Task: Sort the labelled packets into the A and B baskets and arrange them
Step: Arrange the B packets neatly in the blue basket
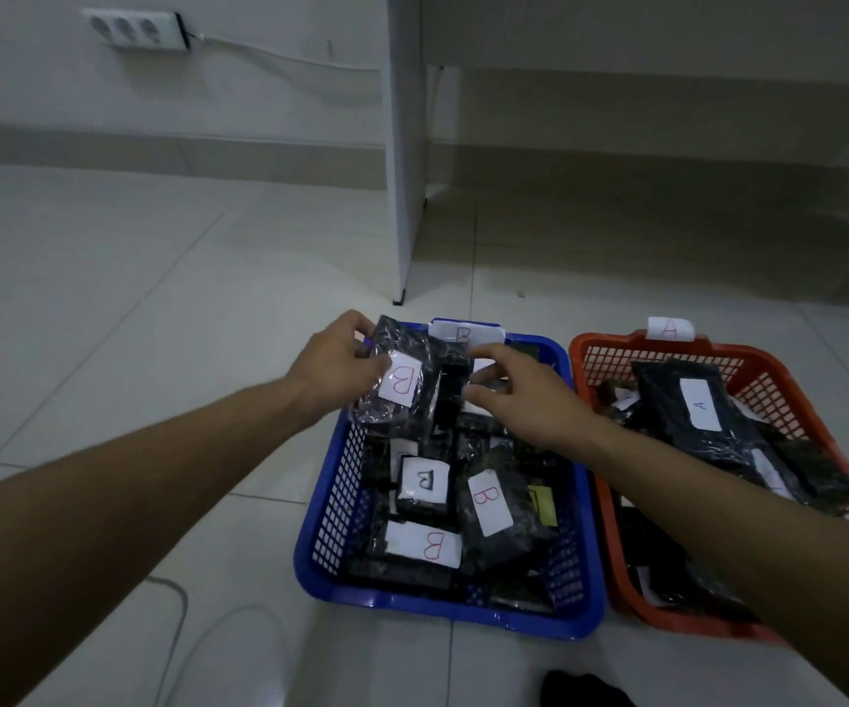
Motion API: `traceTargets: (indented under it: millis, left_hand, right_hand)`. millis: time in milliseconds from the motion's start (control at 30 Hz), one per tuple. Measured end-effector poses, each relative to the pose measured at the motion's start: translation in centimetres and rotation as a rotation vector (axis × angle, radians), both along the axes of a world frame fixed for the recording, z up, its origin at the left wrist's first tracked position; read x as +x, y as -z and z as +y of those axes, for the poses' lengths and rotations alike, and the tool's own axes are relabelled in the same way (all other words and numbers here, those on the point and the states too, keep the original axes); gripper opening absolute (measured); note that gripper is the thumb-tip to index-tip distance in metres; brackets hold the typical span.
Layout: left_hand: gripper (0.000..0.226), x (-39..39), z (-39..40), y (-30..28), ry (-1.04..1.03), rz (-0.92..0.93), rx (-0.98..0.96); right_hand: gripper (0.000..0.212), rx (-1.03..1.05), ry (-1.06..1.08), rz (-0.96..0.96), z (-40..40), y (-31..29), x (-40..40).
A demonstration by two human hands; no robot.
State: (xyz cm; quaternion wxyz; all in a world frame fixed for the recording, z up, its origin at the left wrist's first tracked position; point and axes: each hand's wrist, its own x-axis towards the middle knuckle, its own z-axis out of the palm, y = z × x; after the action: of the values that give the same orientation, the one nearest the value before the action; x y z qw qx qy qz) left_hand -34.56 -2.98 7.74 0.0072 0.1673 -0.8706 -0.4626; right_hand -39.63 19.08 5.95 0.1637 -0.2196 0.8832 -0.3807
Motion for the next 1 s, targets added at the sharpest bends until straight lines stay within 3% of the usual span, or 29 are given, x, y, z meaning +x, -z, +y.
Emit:
traceTargets:
  millis: [67,167,267,400,633,767,867,1000]
  left_hand:
    - [0.017,0.4,-1.3,-0.6,0.027,-0.050,0.048]
    - [0.029,0.8,-2.5,-1.1,0.159,-0.148,-0.100]
    - [0.034,1.0,-2.3,-0.9,0.224,-0.193,-0.189]
    - [0.025,0.9,-2.2,-0.3,0.228,-0.175,-0.317]
    - [0.013,1.4,-2.4,-0.3,0.198,-0.193,-0.294]
    - [0.013,2.2,-2.7,0.2,0.224,-0.236,-0.272]
    - [0.012,2.3,-2.6,0.0,0.216,-0.242,-0.198]
    - [0.015,2.1,-0.9,-1.1,0.193,-0.233,-0.035]
  right_hand:
    - [0.055,0.025,-0.033,0.014,-0.4,0.0,0.2]
    - [0.048,0.111,-0.078,0.081,-0.9,0.5,0.6]
    - [0.045,0.222,-0.155,0.026,-1.2,1.4,1.4]
    - [0.064,0.471,-0.332,0.127,-1.8,2.9,3.0]
    - [0.093,0.766,-0.404,0.314,-3.5,5.0,4.6]
    - [0.080,0.684,-0.367,0.390,-3.4,4.3,4.7]
    - [0.068,0.546,-0.205,0.347,-2.0,2.7,3.3]
    - [0.075,0.656,-0.051,0.409,1.5,0.7,0.9]
